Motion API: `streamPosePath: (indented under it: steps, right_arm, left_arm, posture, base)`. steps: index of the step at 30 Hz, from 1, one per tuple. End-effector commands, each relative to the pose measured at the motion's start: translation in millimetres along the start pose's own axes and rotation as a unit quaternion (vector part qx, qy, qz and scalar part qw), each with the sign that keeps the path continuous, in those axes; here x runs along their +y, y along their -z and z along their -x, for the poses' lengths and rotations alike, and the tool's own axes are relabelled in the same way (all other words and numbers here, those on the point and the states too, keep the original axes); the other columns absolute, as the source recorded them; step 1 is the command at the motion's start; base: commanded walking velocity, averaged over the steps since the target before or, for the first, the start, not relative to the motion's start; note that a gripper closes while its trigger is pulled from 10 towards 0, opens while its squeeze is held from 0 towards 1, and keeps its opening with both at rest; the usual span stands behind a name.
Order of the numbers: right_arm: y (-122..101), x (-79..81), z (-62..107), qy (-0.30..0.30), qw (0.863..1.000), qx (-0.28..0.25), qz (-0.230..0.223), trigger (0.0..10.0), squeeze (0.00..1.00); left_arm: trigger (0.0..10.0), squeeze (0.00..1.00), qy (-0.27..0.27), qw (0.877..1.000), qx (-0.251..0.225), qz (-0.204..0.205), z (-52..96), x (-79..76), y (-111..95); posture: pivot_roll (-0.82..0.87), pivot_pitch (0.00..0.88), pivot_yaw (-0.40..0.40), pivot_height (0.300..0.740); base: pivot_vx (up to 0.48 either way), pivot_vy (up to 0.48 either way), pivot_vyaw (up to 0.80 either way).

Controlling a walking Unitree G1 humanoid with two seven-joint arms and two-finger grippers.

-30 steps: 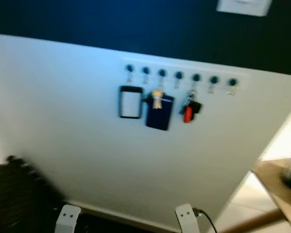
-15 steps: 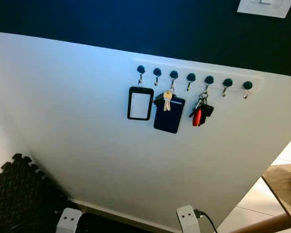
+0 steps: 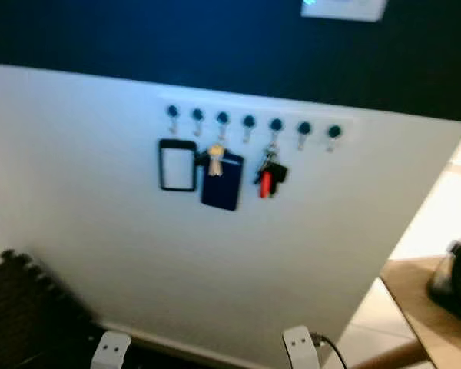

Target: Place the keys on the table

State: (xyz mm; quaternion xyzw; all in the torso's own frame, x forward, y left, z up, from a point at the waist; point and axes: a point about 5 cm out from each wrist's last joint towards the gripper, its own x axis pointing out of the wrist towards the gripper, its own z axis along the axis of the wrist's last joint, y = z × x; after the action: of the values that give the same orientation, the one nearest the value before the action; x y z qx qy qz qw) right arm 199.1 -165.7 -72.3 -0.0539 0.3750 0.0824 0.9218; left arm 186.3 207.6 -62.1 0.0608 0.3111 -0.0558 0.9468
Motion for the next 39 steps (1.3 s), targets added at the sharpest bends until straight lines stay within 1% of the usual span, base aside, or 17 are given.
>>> streamPosePath:
  steps: [1, 8, 14, 18, 21, 23, 25, 27, 28, 29, 31, 33, 35, 36, 37, 38, 39]
  right_arm:
    - [-1.8, 1.7, -0.5, -0.005, 1.0, -0.006, -0.008, 10.0, 0.0]
    - [-12.5, 0.0, -2.4, -0.005, 0.999, -0.034, -0.029, 10.0, 0.0]
    - [-37.5, -0.9, -4.8, -0.016, 0.991, -0.108, -0.075, 10.0, 0.0]
    - [-50.3, -0.8, -4.0, -0.028, 0.985, -0.151, -0.078, 10.0, 0.0]
    - [-53.7, -0.5, -3.6, -0.034, 0.983, -0.162, -0.081, 10.0, 0.0]
    - [-62.0, 1.4, -2.4, -0.058, 0.976, -0.191, -0.09, 10.0, 0.0]
    - [-70.8, 4.0, -1.0, -0.095, 0.962, -0.22, -0.131, 10.0, 0.0]
    - [-76.5, 6.4, 0.5, -0.132, 0.947, -0.238, -0.168, 10.0, 0.0]
    - [-76.5, 6.4, 0.5, -0.132, 0.947, -0.238, -0.168, 10.0, 0.0]
    - [-84.5, 9.2, 4.5, -0.19, 0.922, -0.262, -0.213, 10.0, 0.0]
    - [-92.7, 10.5, 9.9, -0.235, 0.898, -0.287, -0.236, 10.0, 0.0]
    - [-99.4, 10.1, 14.5, -0.256, 0.885, -0.305, -0.24, 10.0, 0.0]
    - [-109.4, 9.7, 21.4, -0.275, 0.875, -0.331, -0.223, 10.0, 0.0]
    - [-109.4, 9.7, 21.4, -0.275, 0.875, -0.331, -0.223, 10.0, 0.0]
    - [-115.7, 10.3, 26.3, -0.289, 0.867, -0.345, -0.213, 10.0, 0.0]
    - [-129.5, 12.6, 39.0, -0.323, 0.848, -0.374, -0.191, 10.0, 0.0]
    - [-129.5, 12.6, 39.0, -0.323, 0.848, -0.374, -0.191, 10.0, 0.0]
  left_arm:
    - [10.0, 0.0, 0.002, 1.0, -0.001, -0.004, 1.8, 1.0, 1.8]
    - [10.0, 0.0, 0.009, 0.999, -0.024, -0.02, 5.1, 4.3, -0.9]
    - [10.0, 0.0, 0.022, 0.996, -0.081, -0.035, 9.1, 5.3, -12.6]
    - [10.0, 0.0, 0.027, 0.992, -0.111, -0.044, 11.7, 5.0, -19.6]
    - [10.0, 0.0, 0.031, 0.991, -0.121, -0.048, 12.7, 4.4, -22.0]
    - [10.0, 0.0, 0.043, 0.985, -0.156, -0.053, 16.1, 2.3, -30.3]
    - [10.0, 0.0, 0.063, 0.977, -0.195, -0.055, 20.9, 0.1, -40.2]
    - [10.0, 0.0, 0.088, 0.972, -0.213, -0.052, 24.5, -2.1, -46.1]
    - [10.0, 0.0, 0.088, 0.972, -0.213, -0.052, 24.5, -2.1, -46.1]
    - [10.0, 0.0, 0.133, 0.96, -0.239, -0.054, 31.5, -7.6, -55.1]
    - [10.0, 0.0, 0.168, 0.948, -0.263, -0.066, 38.9, -12.1, -63.6]
    - [10.0, 0.0, 0.186, 0.94, -0.277, -0.07, 44.2, -13.6, -69.5]
    - [10.0, 0.0, 0.196, 0.932, -0.296, -0.073, 50.0, -13.4, -78.6]
    - [10.0, 0.0, 0.196, 0.932, -0.296, -0.073, 50.0, -13.4, -78.6]
    - [10.0, 0.0, 0.2, 0.928, -0.305, -0.076, 52.7, -13.6, -83.1]
    - [10.0, 0.0, 0.207, 0.919, -0.326, -0.079, 58.6, -15.3, -93.9]
    - [10.0, 0.0, 0.207, 0.919, -0.326, -0.079, 58.6, -15.3, -93.9]
  posture:
    - [0.13, 0.058, -0.054, 0.74]
    - [0.13, 0.06, -0.057, 0.74]
    - [0.12, 0.065, -0.053, 0.74]
    - [0.12, 0.068, -0.053, 0.74]
    - [0.12, 0.069, -0.052, 0.74]
    - [0.13, 0.071, -0.051, 0.74]
    - [0.13, 0.071, -0.051, 0.74]
    - [0.12, 0.073, -0.049, 0.74]
    - [0.12, 0.073, -0.049, 0.74]
    - [0.12, 0.073, -0.05, 0.74]
    - [0.12, 0.076, -0.049, 0.74]
    - [0.12, 0.076, -0.049, 0.74]
    - [0.12, 0.079, -0.048, 0.74]
    - [0.12, 0.079, -0.048, 0.74]
    - [0.12, 0.08, -0.047, 0.74]
    - [0.12, 0.08, -0.048, 0.74]
    - [0.12, 0.08, -0.048, 0.74]
  base:
    - [0.0, 0.0, 0.0]
    - [0.0, 0.0, 0.0]
    - [0.0, 0.0, 0.0]
    - [0.0, 0.0, 0.0]
    - [0.0, 0.0, 0.0]
    - [0.0, 0.0, 0.0]
    - [0.0, 0.0, 0.0]
    - [0.0, 0.0, 0.0]
    - [0.0, 0.0, 0.0]
    - [0.0, 0.0, 0.0]
    - [0.0, 0.0, 0.0]
    - [0.0, 0.0, 0.0]
    - [0.0, 0.0, 0.0]
    - [0.0, 0.0, 0.0]
    - [0.0, 0.0, 0.0]
    - [0.0, 0.0, 0.0]
    - [0.0, 0.0, 0.0]
